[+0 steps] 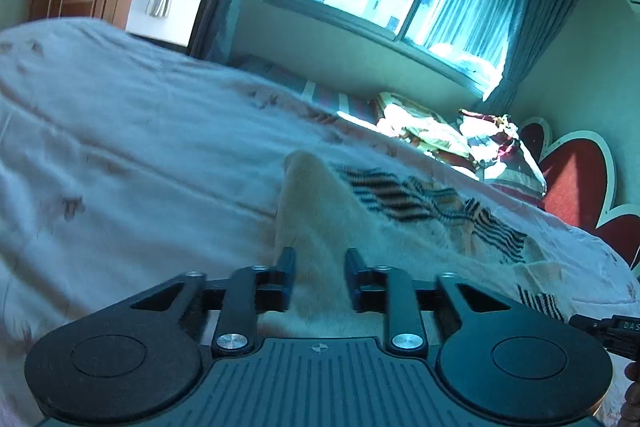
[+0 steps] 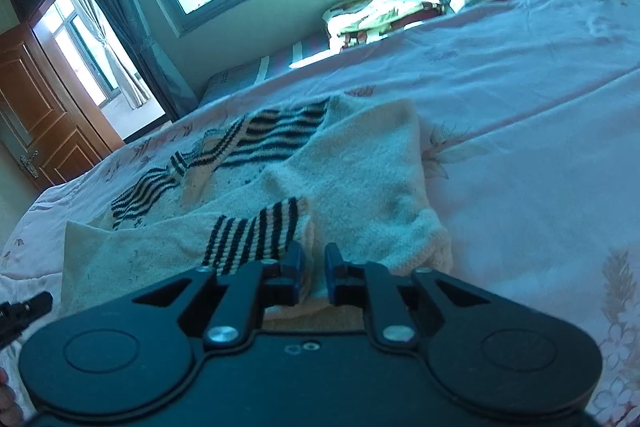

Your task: Fold small clothes

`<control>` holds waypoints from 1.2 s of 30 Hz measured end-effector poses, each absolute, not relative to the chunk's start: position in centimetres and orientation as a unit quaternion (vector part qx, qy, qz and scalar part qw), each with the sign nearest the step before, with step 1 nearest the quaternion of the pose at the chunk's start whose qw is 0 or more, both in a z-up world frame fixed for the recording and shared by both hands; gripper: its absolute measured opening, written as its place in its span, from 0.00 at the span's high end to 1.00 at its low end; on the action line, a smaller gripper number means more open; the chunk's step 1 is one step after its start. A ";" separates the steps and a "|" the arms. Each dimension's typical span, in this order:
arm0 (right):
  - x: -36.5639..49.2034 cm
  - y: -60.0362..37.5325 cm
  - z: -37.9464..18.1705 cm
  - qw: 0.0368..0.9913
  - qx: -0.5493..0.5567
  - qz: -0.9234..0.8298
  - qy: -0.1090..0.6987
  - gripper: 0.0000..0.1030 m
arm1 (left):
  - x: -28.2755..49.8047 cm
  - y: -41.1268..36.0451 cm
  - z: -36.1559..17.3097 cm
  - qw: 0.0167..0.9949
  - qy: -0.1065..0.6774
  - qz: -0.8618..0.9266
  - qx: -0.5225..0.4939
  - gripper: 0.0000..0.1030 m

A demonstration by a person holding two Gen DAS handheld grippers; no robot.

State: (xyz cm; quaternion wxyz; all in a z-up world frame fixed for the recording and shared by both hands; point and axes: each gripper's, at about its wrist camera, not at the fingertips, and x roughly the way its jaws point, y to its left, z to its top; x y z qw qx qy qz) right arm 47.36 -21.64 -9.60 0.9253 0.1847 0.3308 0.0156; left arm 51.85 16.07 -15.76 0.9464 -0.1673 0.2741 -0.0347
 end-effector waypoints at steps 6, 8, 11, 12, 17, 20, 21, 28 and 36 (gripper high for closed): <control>49.0 -22.3 -8.7 0.936 0.166 0.005 0.311 0.84 | 58.1 15.3 -13.9 0.958 0.252 -0.062 -0.121 0.27; 50.0 -22.1 -8.9 0.936 0.163 0.003 0.313 0.85 | 59.5 14.6 -13.9 0.955 0.269 -0.070 -0.108 0.35; 51.0 -21.2 -8.8 0.937 0.153 0.022 0.314 0.86 | 60.2 13.6 -14.2 0.953 0.277 -0.082 -0.087 0.37; 51.3 -20.8 -8.9 0.937 0.146 0.031 0.315 0.86 | 60.5 13.3 -14.4 0.952 0.282 -0.082 -0.081 0.37; 52.8 -19.1 -10.7 0.930 0.110 0.039 0.347 0.88 | 62.3 13.1 -17.8 0.935 0.339 -0.082 -0.068 0.37; 52.4 -19.2 -11.1 0.932 0.109 0.038 0.345 0.89 | 62.0 13.2 -17.8 0.938 0.330 -0.090 -0.061 0.37; 52.3 -19.2 -11.0 0.932 0.110 0.039 0.344 0.89 | 61.9 13.4 -17.2 0.939 0.325 -0.090 -0.070 0.37; 52.6 -19.8 -11.3 0.931 0.106 0.030 0.349 0.85 | 64.6 14.6 -18.2 0.939 0.329 -0.074 -0.072 0.37; 51.3 -20.5 -9.2 0.938 0.124 0.038 0.323 0.82 | 60.7 13.7 -15.1 0.949 0.294 -0.078 -0.087 0.36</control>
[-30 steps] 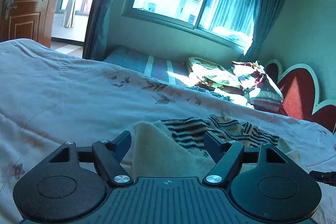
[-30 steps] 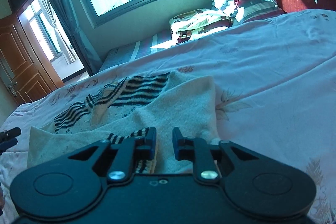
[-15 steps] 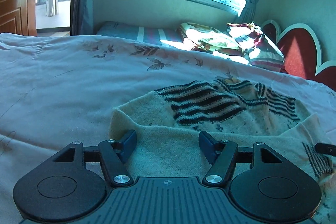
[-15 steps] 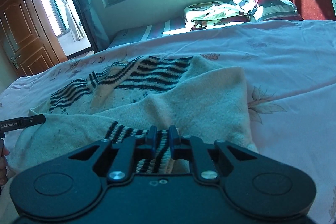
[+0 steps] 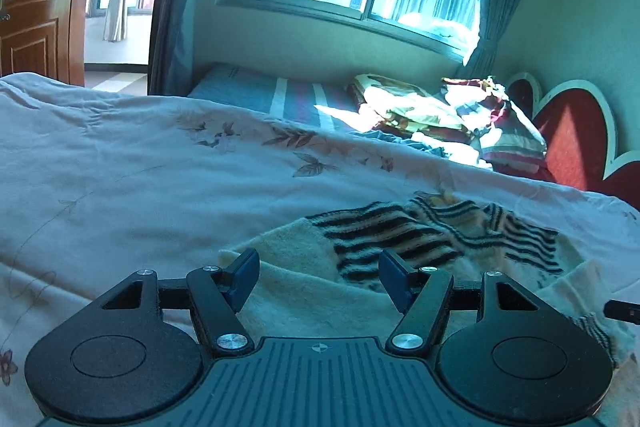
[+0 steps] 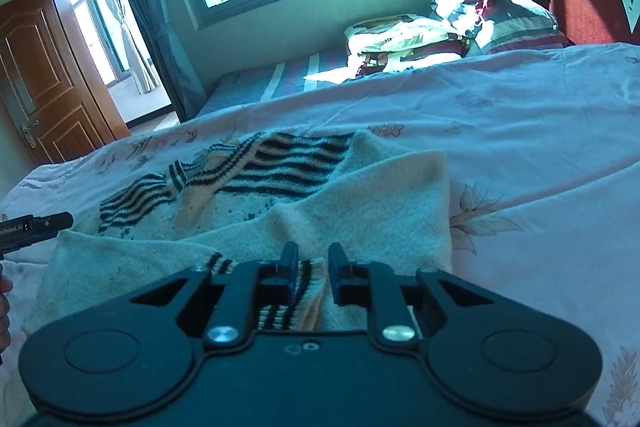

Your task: Fold small clothes

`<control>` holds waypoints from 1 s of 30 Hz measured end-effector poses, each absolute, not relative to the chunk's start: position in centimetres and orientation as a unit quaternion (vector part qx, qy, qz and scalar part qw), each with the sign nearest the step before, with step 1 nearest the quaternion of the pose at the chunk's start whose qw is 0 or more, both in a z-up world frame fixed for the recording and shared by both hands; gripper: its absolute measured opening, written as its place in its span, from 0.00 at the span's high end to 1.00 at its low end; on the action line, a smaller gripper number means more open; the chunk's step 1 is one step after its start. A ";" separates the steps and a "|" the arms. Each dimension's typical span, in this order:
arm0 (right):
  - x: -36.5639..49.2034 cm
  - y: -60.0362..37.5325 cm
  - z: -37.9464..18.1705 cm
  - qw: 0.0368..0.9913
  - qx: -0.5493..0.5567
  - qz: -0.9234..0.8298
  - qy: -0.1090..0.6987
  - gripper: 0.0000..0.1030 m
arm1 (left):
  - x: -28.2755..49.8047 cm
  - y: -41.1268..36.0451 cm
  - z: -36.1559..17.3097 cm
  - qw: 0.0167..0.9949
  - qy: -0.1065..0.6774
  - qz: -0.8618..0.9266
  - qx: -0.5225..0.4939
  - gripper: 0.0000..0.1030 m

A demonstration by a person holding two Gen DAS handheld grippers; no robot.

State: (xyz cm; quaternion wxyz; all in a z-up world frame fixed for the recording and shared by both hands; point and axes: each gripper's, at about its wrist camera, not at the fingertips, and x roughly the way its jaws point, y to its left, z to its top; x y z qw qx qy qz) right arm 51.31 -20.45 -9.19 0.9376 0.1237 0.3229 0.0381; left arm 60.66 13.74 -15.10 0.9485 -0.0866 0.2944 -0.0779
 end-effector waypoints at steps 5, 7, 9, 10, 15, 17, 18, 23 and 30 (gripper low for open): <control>51.9 -18.1 -10.1 0.934 0.082 0.058 0.343 0.83 | 58.6 10.4 -17.1 0.945 0.315 -0.081 -0.022 0.36; 52.0 -18.1 -10.9 0.932 0.073 0.048 0.351 0.85 | 58.2 11.4 -18.2 0.945 0.312 -0.087 -0.034 0.36; 51.9 -18.6 -10.6 0.931 0.082 0.048 0.353 0.85 | 58.0 11.8 -17.3 0.944 0.319 -0.082 -0.032 0.36; 51.5 -18.8 -10.0 0.933 0.084 0.049 0.346 0.80 | 57.6 12.0 -16.7 0.946 0.315 -0.077 -0.024 0.36; 49.5 -19.1 -9.3 0.935 0.087 0.068 0.337 0.80 | 54.3 12.6 -15.9 0.945 0.312 -0.084 -0.048 0.36; 49.7 -18.6 -10.8 0.928 0.064 0.055 0.362 0.81 | 54.0 12.3 -17.7 0.936 0.343 -0.077 -0.031 0.37; 49.6 -18.6 -11.0 0.931 0.063 0.054 0.356 0.81 | 53.4 12.1 -18.0 0.942 0.327 -0.078 -0.016 0.36; 48.7 -18.8 -8.6 0.938 0.067 0.056 0.334 0.79 | 51.8 13.1 -15.5 0.946 0.316 -0.072 -0.030 0.36; 48.5 -17.9 -10.4 0.925 0.046 0.038 0.375 0.80 | 50.0 15.0 -17.3 0.931 0.358 -0.055 -0.038 0.36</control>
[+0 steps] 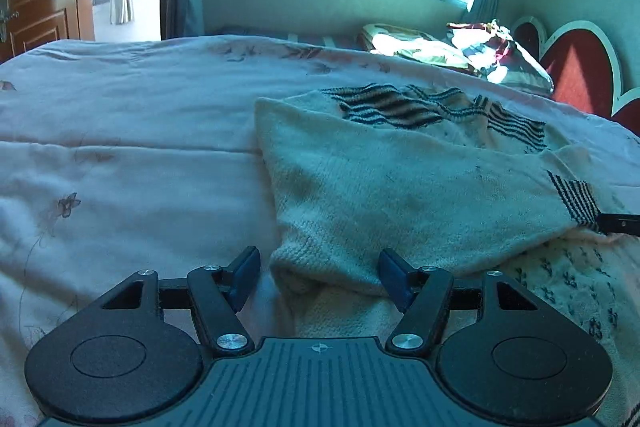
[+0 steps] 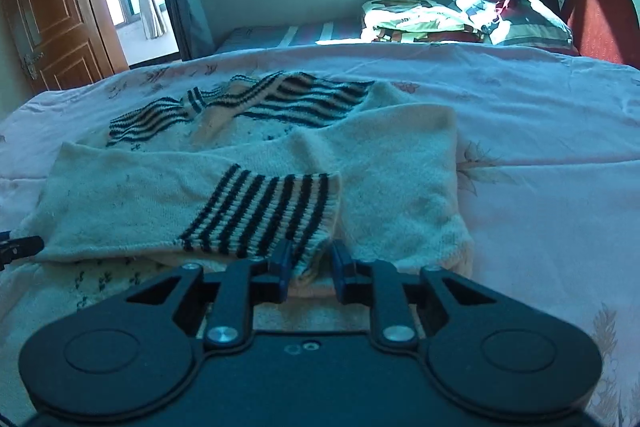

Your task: Fold small clothes

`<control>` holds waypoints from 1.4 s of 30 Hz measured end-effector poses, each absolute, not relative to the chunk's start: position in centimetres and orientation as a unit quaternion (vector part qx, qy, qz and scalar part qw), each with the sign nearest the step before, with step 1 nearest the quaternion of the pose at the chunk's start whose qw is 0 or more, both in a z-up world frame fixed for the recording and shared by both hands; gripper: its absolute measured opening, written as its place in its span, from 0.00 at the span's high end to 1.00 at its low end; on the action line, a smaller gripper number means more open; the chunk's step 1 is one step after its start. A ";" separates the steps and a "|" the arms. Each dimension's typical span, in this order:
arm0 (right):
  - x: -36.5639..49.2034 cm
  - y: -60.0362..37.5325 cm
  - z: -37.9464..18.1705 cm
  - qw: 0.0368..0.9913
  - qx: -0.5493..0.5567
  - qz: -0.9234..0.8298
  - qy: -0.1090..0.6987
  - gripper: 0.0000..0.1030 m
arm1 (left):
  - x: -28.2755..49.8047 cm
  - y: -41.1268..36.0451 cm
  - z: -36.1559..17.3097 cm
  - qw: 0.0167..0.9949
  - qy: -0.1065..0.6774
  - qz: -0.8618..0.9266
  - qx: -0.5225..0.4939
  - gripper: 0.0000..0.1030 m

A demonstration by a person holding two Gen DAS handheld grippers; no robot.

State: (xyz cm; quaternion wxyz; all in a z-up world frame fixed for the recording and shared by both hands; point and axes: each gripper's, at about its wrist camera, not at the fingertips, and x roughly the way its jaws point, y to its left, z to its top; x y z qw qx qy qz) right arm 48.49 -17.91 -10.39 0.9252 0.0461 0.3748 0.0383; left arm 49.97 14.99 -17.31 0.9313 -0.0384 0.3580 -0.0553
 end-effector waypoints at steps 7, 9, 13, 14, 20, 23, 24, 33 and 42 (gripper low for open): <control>43.9 -19.5 -7.0 0.936 0.101 0.014 0.338 0.74 | 47.5 16.7 -16.9 0.927 0.366 -0.061 -0.046 0.36; 42.1 -20.5 -6.8 0.932 0.115 0.003 0.344 0.66 | 46.1 17.2 -16.8 0.924 0.372 -0.067 -0.062 0.36; 38.5 -22.5 -7.1 0.918 0.156 -0.001 0.366 0.34 | 42.4 17.9 -16.8 0.915 0.386 -0.080 -0.086 0.19; 37.6 -23.1 -7.5 0.911 0.170 0.002 0.375 0.34 | 41.3 18.1 -16.7 0.916 0.384 -0.076 -0.094 0.03; 34.1 -25.1 -9.3 0.882 0.222 0.023 0.416 0.42 | 36.5 18.4 -16.8 0.897 0.407 -0.090 -0.148 0.17; 31.9 -25.7 -9.9 0.871 0.242 0.038 0.426 0.48 | 34.5 17.5 -17.0 0.885 0.423 -0.100 -0.169 0.23; 31.2 -25.9 -10.1 0.867 0.251 0.043 0.428 0.49 | 33.9 17.2 -17.1 0.879 0.429 -0.107 -0.179 0.23; 23.6 -25.5 -12.3 0.816 0.339 0.127 0.450 0.64 | 27.8 15.8 -19.0 0.822 0.445 -0.148 -0.324 0.23; 27.3 -26.2 -13.6 0.800 0.363 0.167 0.449 0.76 | 29.5 16.4 -21.0 0.799 0.414 -0.157 -0.407 0.23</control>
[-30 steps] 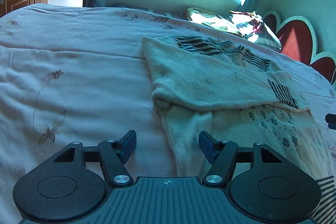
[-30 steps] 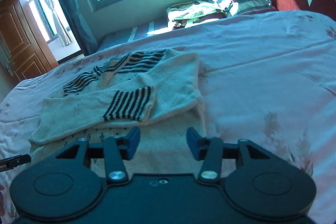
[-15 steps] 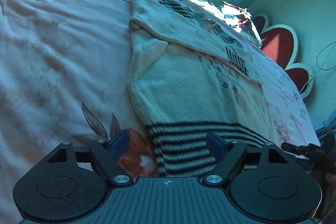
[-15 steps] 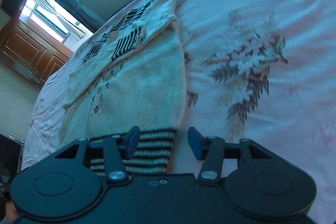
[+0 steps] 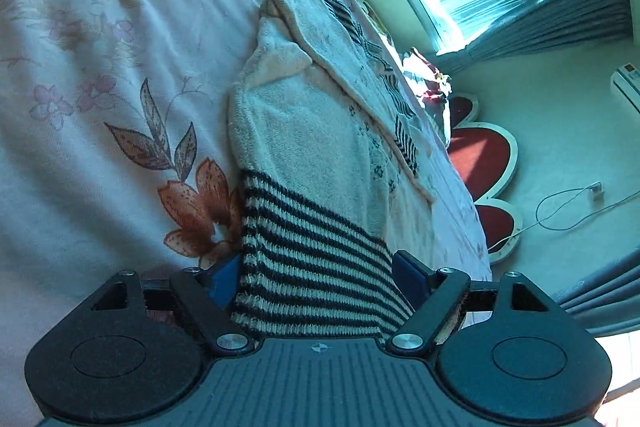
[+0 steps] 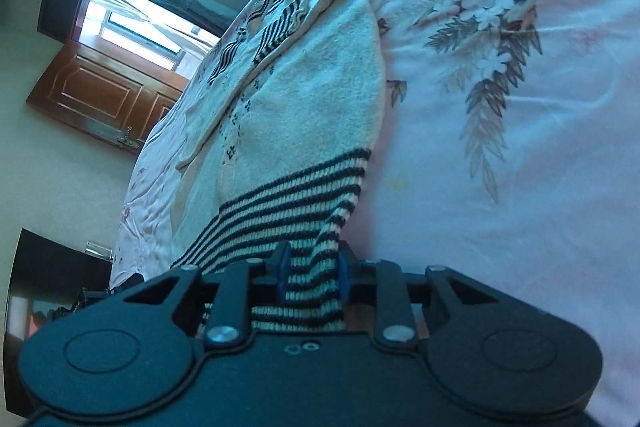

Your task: Fold small clothes

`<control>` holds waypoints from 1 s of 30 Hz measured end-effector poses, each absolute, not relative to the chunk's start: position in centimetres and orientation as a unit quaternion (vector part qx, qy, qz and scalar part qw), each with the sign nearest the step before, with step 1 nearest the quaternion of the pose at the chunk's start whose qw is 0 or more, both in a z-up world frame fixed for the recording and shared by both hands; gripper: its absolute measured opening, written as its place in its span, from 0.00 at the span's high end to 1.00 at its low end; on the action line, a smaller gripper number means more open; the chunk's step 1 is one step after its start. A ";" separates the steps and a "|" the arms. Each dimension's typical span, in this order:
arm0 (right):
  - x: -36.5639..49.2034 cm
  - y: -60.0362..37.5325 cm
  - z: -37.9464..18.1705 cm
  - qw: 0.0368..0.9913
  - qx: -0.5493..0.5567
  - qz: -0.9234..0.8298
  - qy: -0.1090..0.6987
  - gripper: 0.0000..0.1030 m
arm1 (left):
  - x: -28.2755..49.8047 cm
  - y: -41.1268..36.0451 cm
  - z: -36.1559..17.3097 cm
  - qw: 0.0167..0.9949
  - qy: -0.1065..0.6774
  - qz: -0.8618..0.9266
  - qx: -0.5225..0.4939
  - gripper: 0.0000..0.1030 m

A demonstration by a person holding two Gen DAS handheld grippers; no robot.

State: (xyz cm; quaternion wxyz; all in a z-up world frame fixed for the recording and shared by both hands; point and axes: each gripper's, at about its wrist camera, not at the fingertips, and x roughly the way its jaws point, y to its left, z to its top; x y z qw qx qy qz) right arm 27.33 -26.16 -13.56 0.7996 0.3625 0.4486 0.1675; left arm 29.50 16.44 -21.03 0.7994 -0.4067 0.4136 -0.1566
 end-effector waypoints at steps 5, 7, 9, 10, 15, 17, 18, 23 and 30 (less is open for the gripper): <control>28.4 -25.5 -13.6 0.795 0.362 0.187 0.450 0.78 | 30.5 15.3 -20.8 0.815 0.407 -0.164 -0.378 0.41; 28.2 -26.0 -13.5 0.789 0.377 0.188 0.447 0.78 | 30.7 15.4 -21.1 0.815 0.410 -0.156 -0.379 0.51; 27.9 -26.5 -13.5 0.791 0.378 0.176 0.448 0.78 | 30.7 15.7 -21.2 0.812 0.408 -0.156 -0.387 0.51; 27.7 -26.8 -13.5 0.791 0.380 0.170 0.448 0.79 | 30.6 15.9 -21.2 0.811 0.409 -0.158 -0.387 0.50; 28.0 -28.3 -13.4 0.813 0.391 0.115 0.416 0.72 | 31.1 16.3 -21.1 0.812 0.412 -0.158 -0.382 0.50; 28.7 -28.5 -13.8 0.806 0.405 0.113 0.416 0.72 | 31.3 16.3 -21.2 0.812 0.410 -0.157 -0.384 0.50; 28.8 -28.4 -13.8 0.805 0.404 0.117 0.419 0.72 | 31.2 16.4 -21.4 0.812 0.408 -0.157 -0.388 0.49; 28.2 -27.4 -14.5 0.775 0.405 0.163 0.458 0.79 | 30.6 16.5 -21.8 0.804 0.410 -0.171 -0.396 0.49; 27.3 -26.2 -13.3 0.799 0.365 0.171 0.447 0.94 | 31.2 15.0 -20.2 0.831 0.412 -0.154 -0.340 0.96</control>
